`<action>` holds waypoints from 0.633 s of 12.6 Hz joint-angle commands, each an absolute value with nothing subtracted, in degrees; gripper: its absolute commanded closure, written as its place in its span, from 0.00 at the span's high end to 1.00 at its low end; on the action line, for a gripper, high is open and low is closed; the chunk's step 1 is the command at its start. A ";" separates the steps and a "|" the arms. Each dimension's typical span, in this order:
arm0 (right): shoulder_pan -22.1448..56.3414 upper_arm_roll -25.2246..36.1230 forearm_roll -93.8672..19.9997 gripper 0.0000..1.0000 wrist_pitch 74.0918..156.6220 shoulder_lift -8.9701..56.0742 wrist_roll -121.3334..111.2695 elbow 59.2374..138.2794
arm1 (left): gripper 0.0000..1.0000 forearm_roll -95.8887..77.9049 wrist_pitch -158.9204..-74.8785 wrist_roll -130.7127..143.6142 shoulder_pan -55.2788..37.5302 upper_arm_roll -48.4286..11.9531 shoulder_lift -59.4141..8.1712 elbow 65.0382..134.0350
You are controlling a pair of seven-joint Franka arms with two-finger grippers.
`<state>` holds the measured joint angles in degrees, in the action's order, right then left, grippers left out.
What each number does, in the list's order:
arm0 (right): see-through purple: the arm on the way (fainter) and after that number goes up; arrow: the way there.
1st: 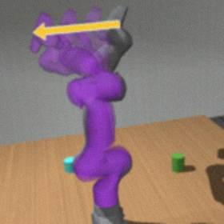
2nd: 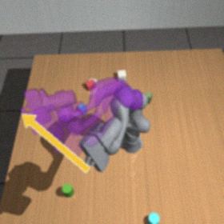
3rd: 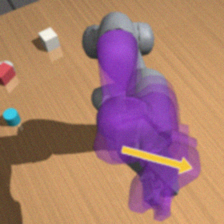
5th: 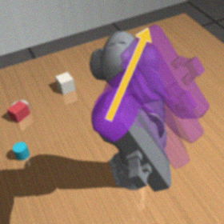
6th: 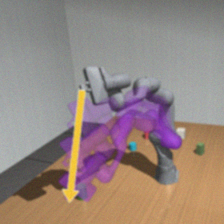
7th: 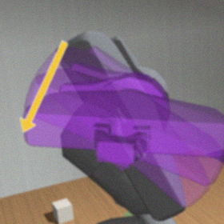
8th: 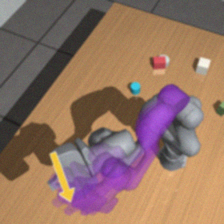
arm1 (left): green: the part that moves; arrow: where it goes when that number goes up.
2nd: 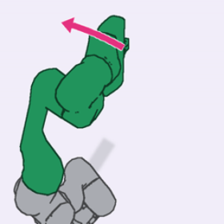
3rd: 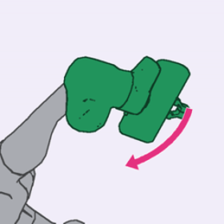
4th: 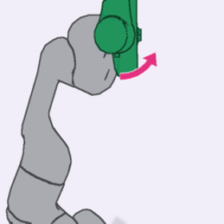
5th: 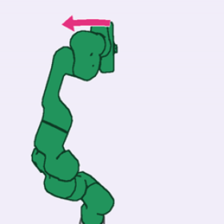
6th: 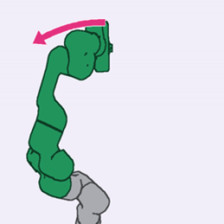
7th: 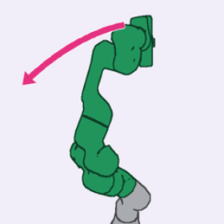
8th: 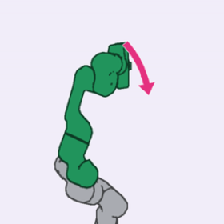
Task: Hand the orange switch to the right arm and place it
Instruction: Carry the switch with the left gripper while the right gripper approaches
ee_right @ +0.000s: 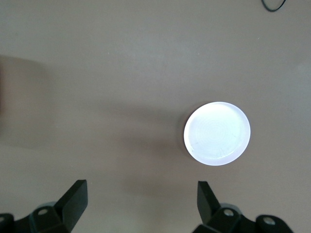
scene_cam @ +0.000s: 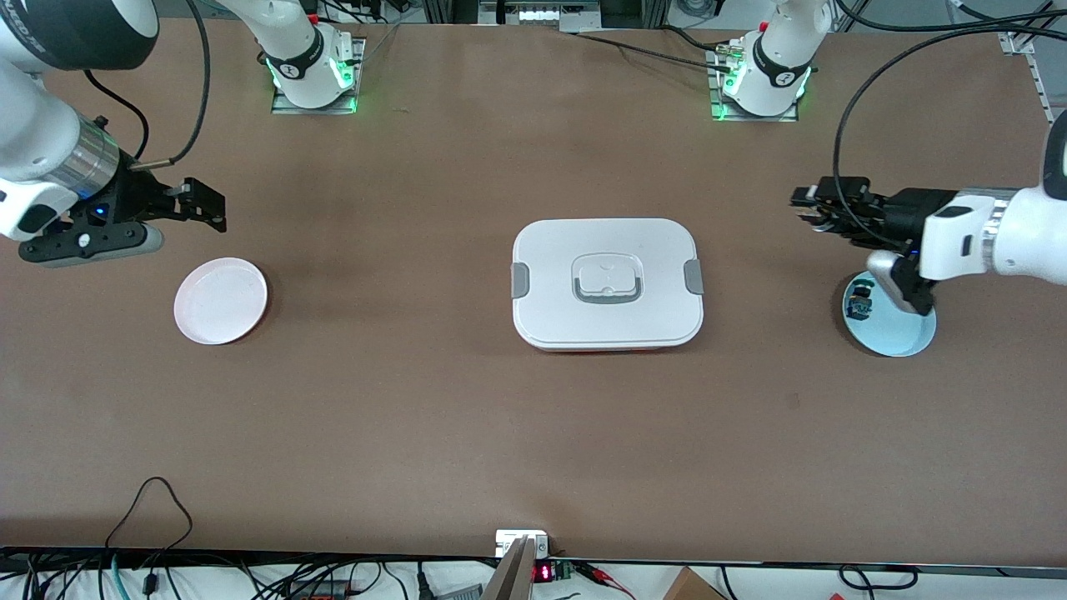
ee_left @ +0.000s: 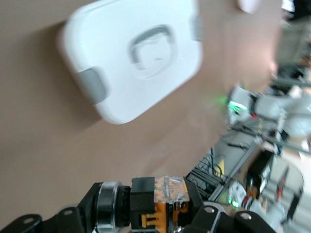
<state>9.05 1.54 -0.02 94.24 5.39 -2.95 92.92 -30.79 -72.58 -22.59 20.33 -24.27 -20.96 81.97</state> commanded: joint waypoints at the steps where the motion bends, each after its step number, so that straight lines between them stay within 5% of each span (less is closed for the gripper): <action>1: 9.40 1.58 -2.27 1.00 89.75 7.47 -7.18 92.11 | 0.26 -37.85 -76.63 -35.56 21.18 -26.45 -20.92 86.21; 5: 9.40 1.85 -30.28 1.00 90.17 7.64 -7.03 92.64 | 0.26 -50.40 -84.62 -57.61 20.66 -30.23 -22.58 89.20; 8: 13.86 1.58 -47.49 1.00 98.49 8.69 -2.13 95.79 | 0.23 -61.74 -92.01 -79.39 16.36 -30.59 -25.14 90.25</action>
